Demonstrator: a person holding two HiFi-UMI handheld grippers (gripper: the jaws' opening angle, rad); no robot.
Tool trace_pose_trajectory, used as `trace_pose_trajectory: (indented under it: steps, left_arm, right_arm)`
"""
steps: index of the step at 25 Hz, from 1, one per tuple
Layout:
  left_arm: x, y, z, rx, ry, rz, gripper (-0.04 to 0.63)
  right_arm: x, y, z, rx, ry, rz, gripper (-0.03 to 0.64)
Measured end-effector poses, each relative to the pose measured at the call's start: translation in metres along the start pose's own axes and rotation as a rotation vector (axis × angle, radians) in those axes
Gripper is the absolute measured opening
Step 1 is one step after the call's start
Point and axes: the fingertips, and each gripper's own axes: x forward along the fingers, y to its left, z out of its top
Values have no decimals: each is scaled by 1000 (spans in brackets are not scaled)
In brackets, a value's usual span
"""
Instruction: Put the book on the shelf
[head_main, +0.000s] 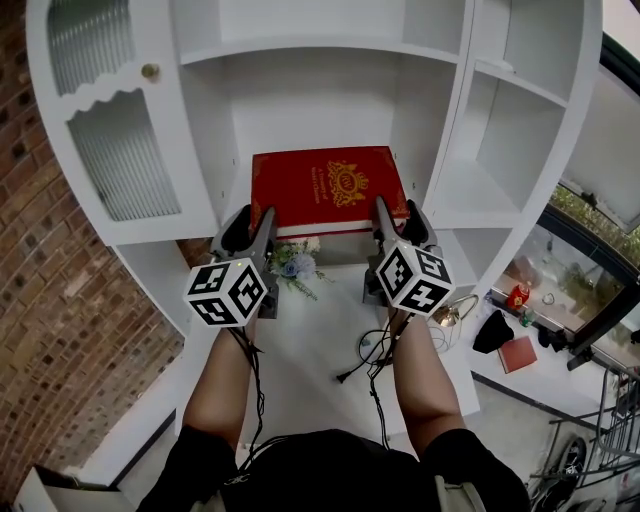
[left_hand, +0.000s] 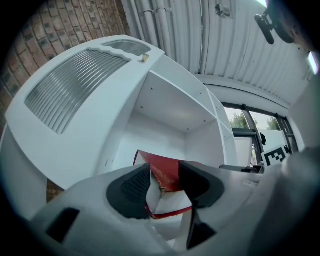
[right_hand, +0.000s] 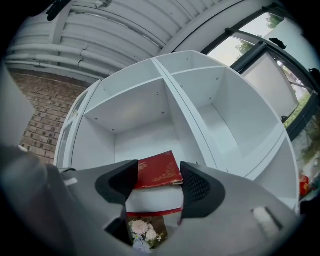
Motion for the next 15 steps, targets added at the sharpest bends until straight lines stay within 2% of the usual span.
trace_pose_trajectory:
  steps: [6, 15]
  left_arm:
    - [11, 4, 3, -3, 7, 9, 189]
    - [26, 7, 8, 141, 38, 68, 189]
  right_arm:
    - [13, -2, 1, -8, 40, 2, 281]
    - [31, -6, 1, -6, 91, -23, 281]
